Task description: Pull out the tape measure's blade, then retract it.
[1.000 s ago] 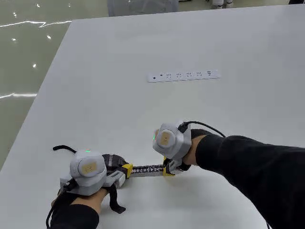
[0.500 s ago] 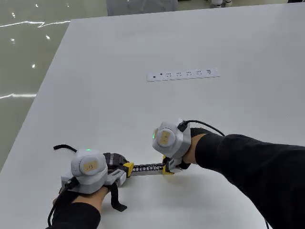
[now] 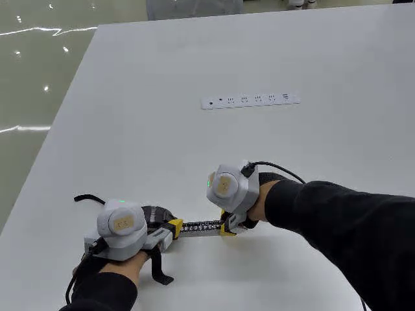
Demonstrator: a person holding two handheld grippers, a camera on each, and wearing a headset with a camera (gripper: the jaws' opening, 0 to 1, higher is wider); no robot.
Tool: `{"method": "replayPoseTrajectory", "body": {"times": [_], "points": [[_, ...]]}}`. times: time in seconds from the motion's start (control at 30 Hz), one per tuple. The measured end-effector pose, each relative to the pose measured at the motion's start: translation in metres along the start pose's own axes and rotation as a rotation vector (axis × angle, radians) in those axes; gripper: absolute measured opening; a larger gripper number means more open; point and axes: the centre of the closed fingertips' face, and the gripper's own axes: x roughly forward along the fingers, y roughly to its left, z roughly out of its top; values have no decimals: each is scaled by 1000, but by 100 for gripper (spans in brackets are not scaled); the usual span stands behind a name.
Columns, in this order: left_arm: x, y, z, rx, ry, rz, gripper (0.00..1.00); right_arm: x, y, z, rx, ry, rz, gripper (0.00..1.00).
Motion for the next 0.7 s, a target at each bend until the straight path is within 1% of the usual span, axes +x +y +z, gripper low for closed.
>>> {"method": "replayPoseTrajectory", "body": {"times": [0.7], "points": [[-1, 0, -1, -2, -2, -12, 59, 3, 1, 5, -11, -8, 7, 9]]}}
